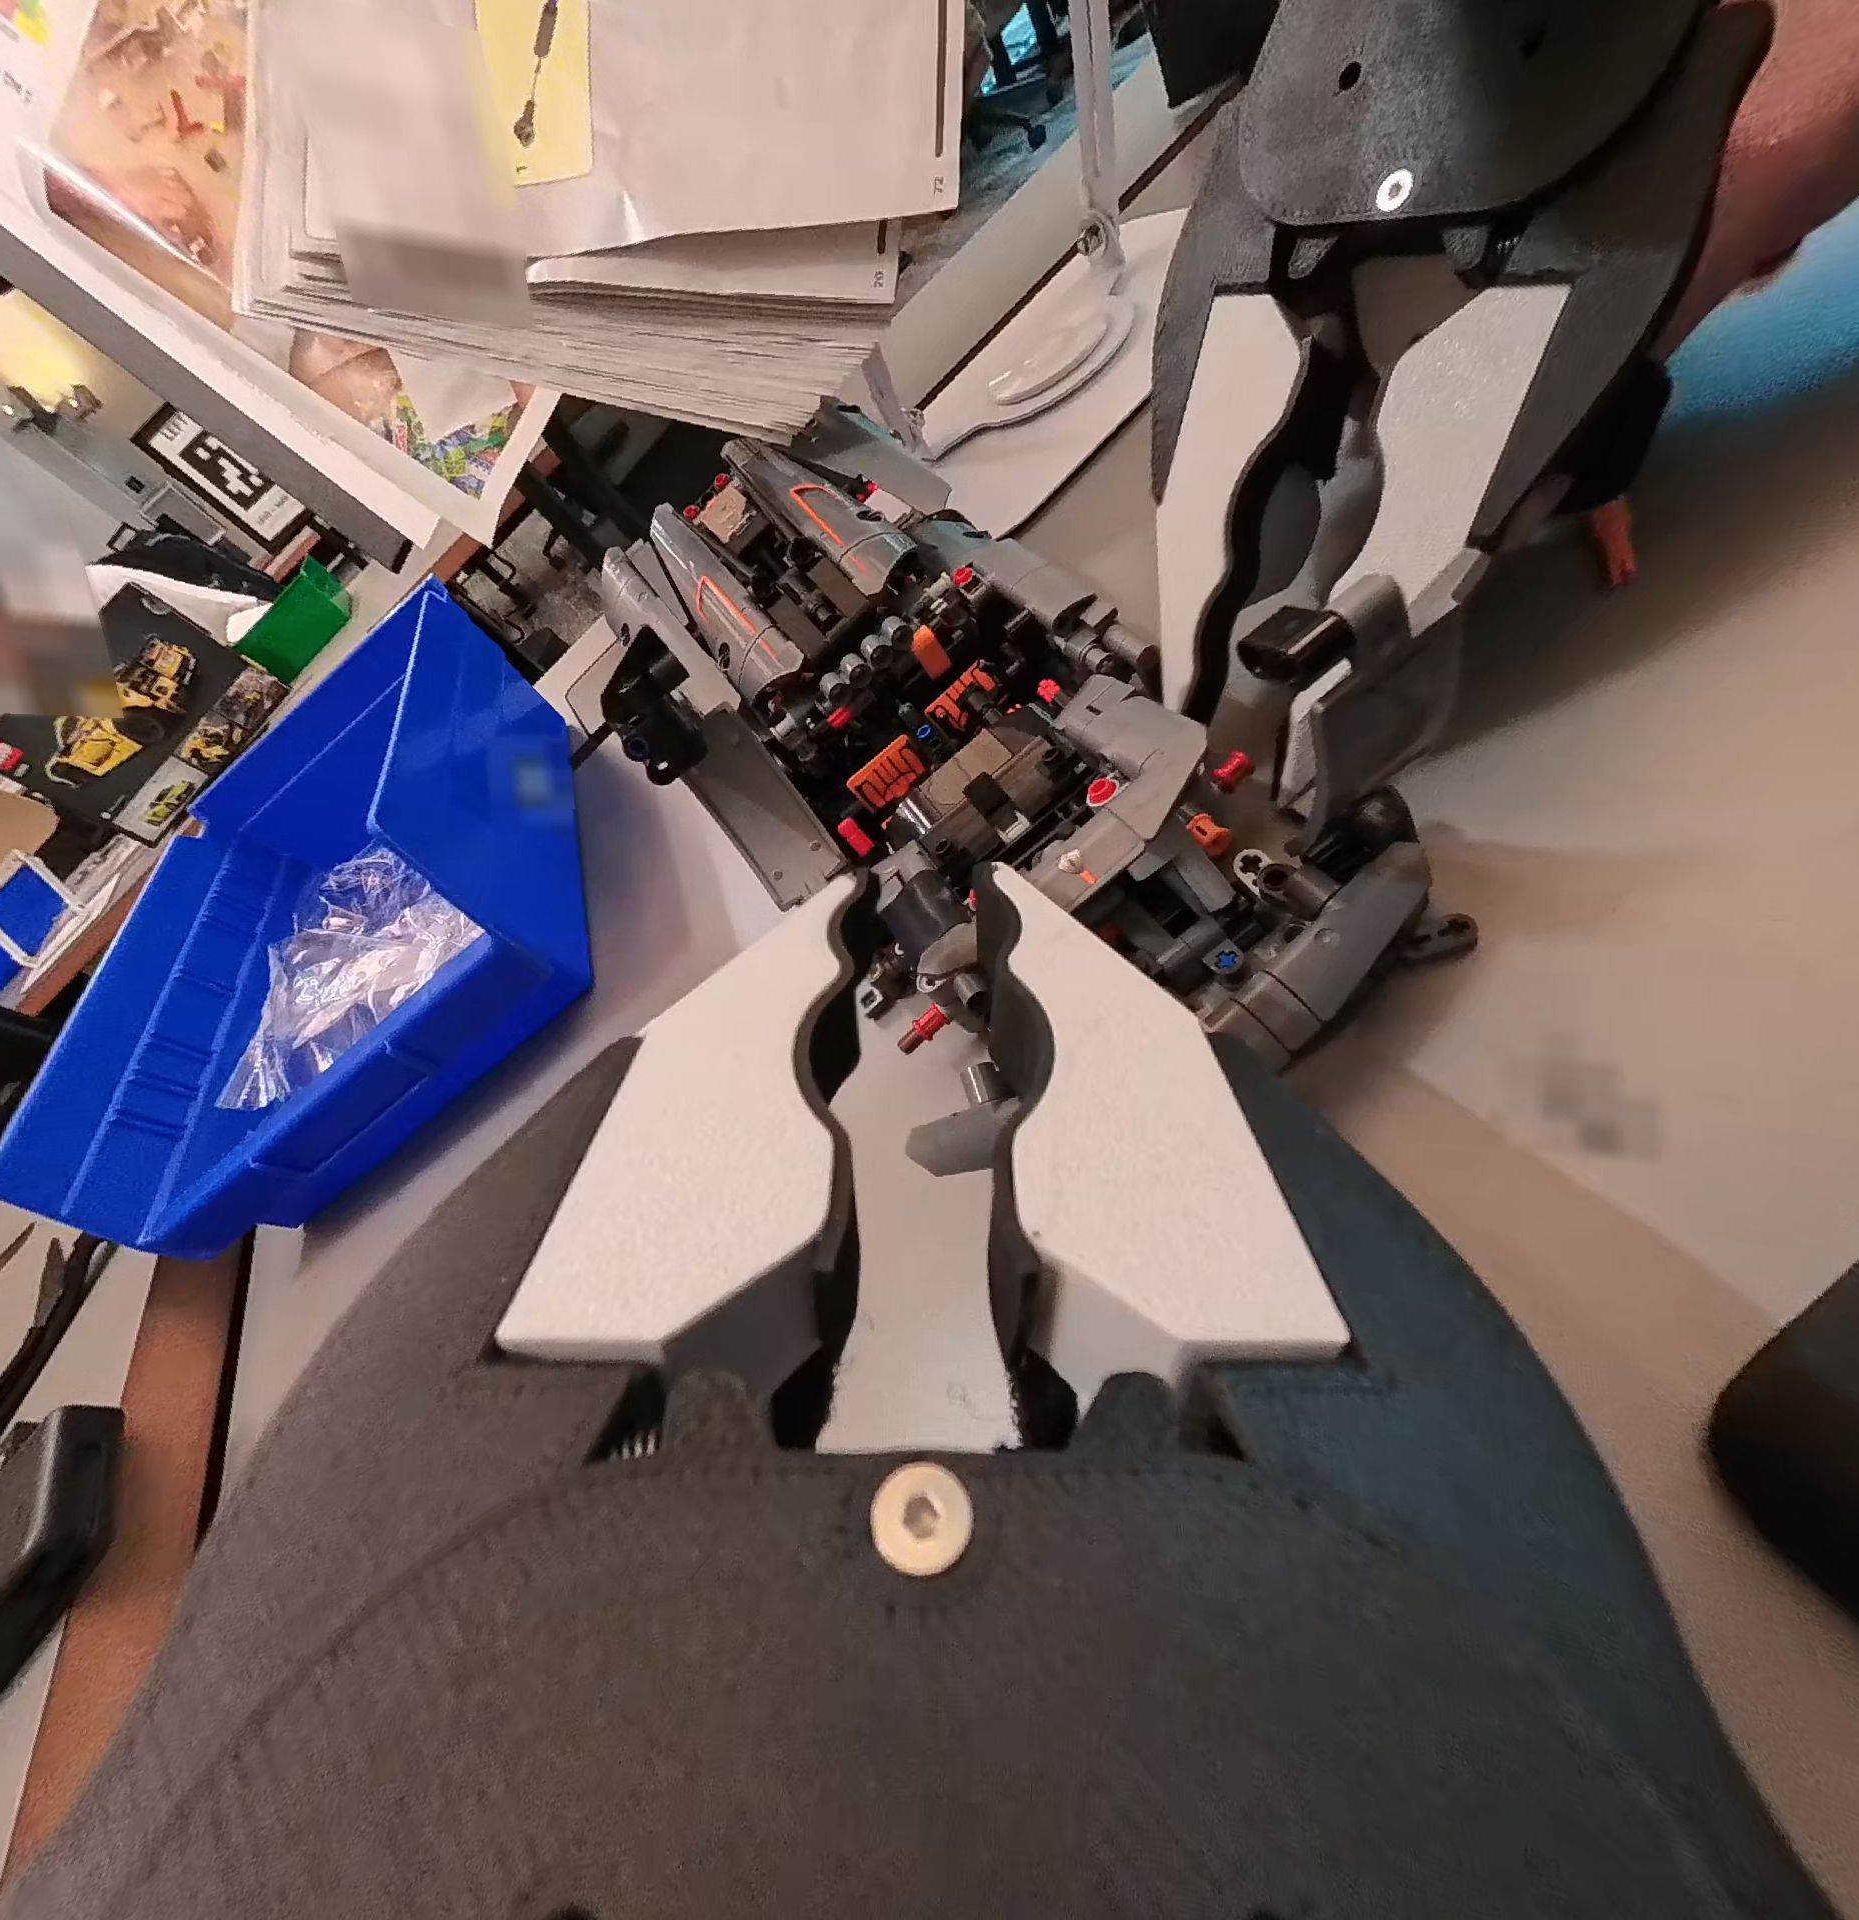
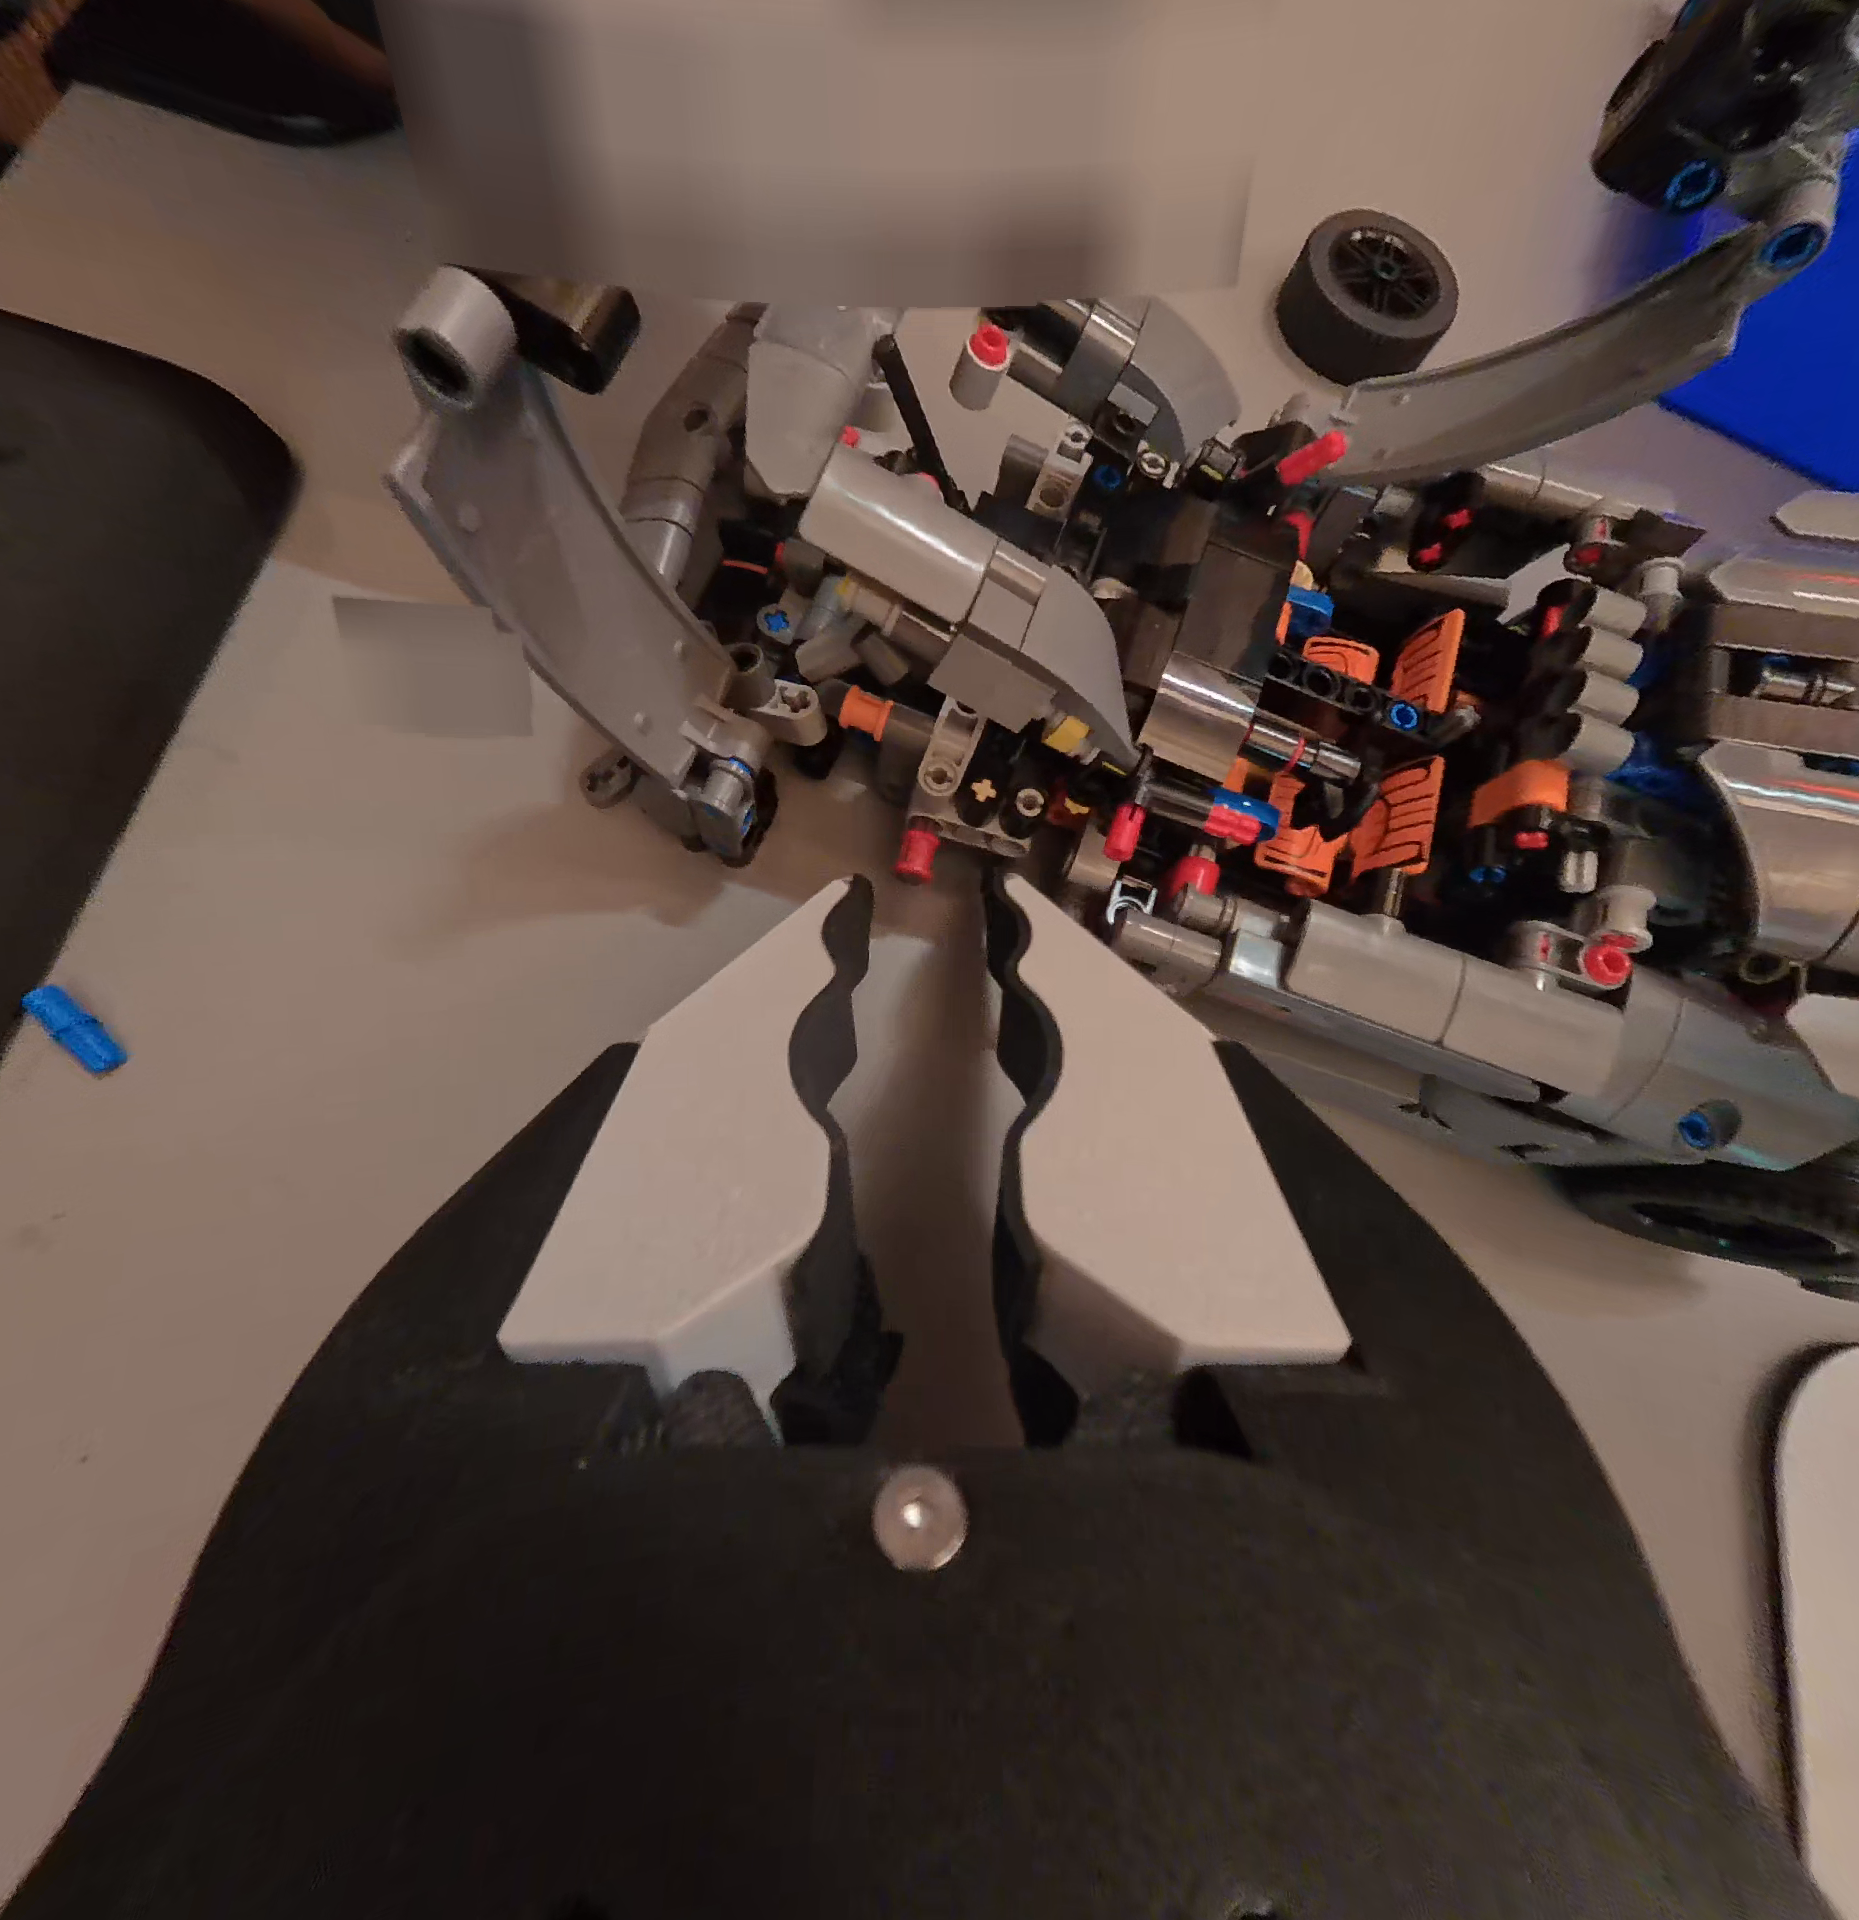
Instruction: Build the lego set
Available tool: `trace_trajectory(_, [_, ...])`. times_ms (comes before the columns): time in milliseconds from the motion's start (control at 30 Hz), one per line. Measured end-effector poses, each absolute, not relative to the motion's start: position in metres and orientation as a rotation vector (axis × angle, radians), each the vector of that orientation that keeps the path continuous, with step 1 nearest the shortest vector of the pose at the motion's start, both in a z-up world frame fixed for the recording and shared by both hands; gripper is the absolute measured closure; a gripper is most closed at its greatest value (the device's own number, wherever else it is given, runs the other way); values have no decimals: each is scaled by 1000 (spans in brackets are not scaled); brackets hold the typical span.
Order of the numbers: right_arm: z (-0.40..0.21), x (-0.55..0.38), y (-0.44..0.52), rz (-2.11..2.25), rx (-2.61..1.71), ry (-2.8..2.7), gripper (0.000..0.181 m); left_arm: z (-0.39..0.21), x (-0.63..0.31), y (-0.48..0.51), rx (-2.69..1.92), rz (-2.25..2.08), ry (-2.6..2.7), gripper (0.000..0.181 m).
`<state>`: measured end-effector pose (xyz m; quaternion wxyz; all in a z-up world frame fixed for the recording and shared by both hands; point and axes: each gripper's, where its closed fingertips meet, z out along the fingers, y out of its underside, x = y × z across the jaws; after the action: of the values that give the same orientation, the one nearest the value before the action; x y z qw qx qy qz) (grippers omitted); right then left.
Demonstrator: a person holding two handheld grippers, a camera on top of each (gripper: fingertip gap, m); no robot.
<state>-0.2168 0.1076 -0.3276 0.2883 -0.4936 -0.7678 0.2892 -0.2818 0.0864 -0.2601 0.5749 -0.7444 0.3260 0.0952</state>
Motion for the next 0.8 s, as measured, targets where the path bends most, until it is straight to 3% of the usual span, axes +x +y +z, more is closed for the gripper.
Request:
trace_trajectory(200, [-328, -219, 105, 823, -1351, -2032, 153, -258, -284, 83, -1742, 188, 752, 157])
trace_trajectory(567, [-321, -218, 105, 729, -1249, -2036, 171, -255, -305, 78, -1746, 236, 646, 143])
trace_trajectory(800, [-323, -220, 106, 747, -1300, -2020, 154, -287, -309, 78, -1875, 188, 660, 140])
